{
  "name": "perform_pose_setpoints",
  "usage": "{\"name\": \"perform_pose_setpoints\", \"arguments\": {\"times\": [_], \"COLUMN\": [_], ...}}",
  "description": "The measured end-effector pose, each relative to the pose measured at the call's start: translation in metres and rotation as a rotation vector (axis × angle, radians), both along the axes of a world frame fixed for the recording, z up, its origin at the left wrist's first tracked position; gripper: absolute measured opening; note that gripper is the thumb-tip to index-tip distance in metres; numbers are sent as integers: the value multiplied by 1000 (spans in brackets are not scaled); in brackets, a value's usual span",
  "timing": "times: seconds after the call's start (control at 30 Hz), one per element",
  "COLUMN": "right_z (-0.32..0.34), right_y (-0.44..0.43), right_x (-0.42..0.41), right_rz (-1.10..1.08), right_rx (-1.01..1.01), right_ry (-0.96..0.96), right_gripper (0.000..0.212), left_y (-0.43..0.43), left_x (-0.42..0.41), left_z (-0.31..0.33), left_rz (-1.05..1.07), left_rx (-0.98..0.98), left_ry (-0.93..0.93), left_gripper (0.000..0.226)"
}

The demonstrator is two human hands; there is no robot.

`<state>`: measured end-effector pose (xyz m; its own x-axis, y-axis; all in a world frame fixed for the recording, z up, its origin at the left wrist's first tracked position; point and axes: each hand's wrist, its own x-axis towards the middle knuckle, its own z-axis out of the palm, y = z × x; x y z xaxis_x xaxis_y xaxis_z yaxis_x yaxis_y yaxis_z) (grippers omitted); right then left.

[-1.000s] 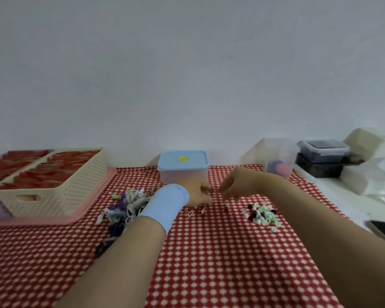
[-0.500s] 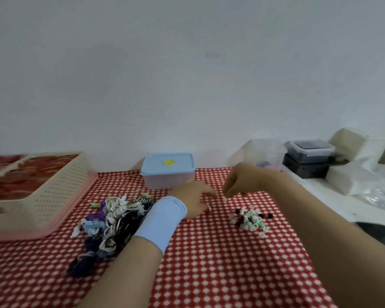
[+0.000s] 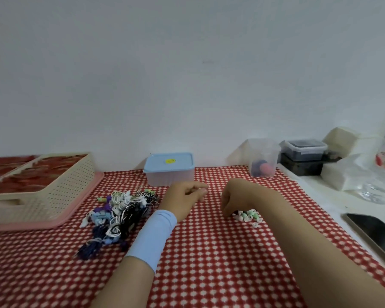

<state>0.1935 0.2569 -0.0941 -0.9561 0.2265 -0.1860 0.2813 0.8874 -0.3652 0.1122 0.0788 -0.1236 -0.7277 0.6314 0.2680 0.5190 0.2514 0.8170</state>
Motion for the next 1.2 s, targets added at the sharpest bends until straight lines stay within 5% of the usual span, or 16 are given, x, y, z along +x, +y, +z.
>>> {"name": "perform_pose_setpoints", "arguments": {"times": [0.17,0.37,0.5,0.63,1.2], "right_z": [-4,-28,-29,-24,-26], "right_y": [-9,-16,-28,-37,-41], "right_x": [4,10,16,14,14], "right_rz": [-12,-142,-205,-183,-98], "right_rx": [-147,-244,-735,-994,-1148], "right_ry": [130,336,510,513,445], "right_gripper": [15,7,7,14,21], "left_y": [-13,-20,-19,-17,-23], "left_x": [3,8,8,8,9], "left_z": [-14,-17,-19,-21,-18], "left_rz": [-18,-15,-23,-44,-102], "left_rx": [102,208,260,286,410], "left_ry": [-208,-382,-422,-468,-571], "left_gripper": [28,17,16,17,18]}}
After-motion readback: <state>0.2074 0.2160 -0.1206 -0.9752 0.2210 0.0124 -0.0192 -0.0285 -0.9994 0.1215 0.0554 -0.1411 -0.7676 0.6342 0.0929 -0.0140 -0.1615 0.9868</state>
